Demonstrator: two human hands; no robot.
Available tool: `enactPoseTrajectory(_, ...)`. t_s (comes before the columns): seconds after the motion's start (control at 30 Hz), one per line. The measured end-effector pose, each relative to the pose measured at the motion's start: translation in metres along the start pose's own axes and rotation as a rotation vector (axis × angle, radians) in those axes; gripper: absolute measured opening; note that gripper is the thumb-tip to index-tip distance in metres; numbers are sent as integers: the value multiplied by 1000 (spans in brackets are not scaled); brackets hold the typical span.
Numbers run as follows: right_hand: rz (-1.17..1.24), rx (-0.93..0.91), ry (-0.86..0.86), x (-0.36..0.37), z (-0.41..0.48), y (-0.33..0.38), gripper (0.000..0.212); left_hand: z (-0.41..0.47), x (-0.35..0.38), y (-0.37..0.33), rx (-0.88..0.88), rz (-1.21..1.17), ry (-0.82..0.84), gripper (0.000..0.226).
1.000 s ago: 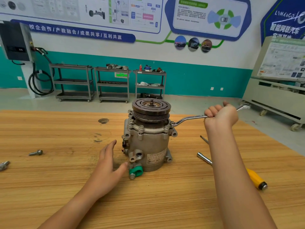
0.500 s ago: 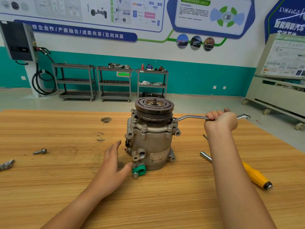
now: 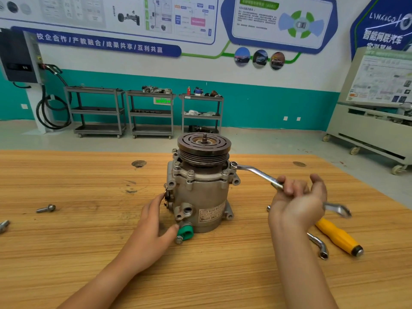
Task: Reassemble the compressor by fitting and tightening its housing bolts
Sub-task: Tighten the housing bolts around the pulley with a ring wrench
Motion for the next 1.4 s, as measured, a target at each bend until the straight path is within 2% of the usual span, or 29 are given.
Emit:
enactPoseTrajectory(0.17,11,11,-9,-12,-40,5,23,0,0,0,-2,7,-6,80)
enactPoseTrajectory(0.37,232,104,-13,23,10,38,24,-1,0,-2,-5,-2,-12,79)
enactPoseTrajectory(0.6,-20,184,-31,39,43,20,33,-1,-2,-1,-7,-9,-18,80)
enactPoseTrajectory(0.73,-115,123,-38,36,45,11,28,-1,-2,-1,-9,-9,-9,80)
enactPoseTrajectory(0.83,-273,19,39,36,43,9,20,-1,-2,0,-10,-5,-10,80)
enactPoseTrajectory(1.0,-515,-70,245,34,46,13,23,0,-1,1,-11,9,-8,80)
enactPoseTrajectory(1.07,-623,-43,336,30,48,15,21,0,-1,1,-9,7,-5,79)
enactPoseTrajectory(1.17,-736,105,518,25,46,9,19,0,0,0,-12,15,3,79)
enactPoseTrajectory(1.27,-619,281,653,19,40,1,20,0,-1,0,-15,9,6,79)
enactPoseTrajectory(1.4,-429,335,608,3,26,-2,25,-1,-1,-1,-14,3,-2,80)
Point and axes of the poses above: each hand's wrist, its own z-axis towards the middle knuckle, its own x-axis out of the palm, y = z × x, the point moved 1 cm from there along z, towards the middle knuckle, and after that the axes turned 12 degrees about y, right-handed, at the moved point
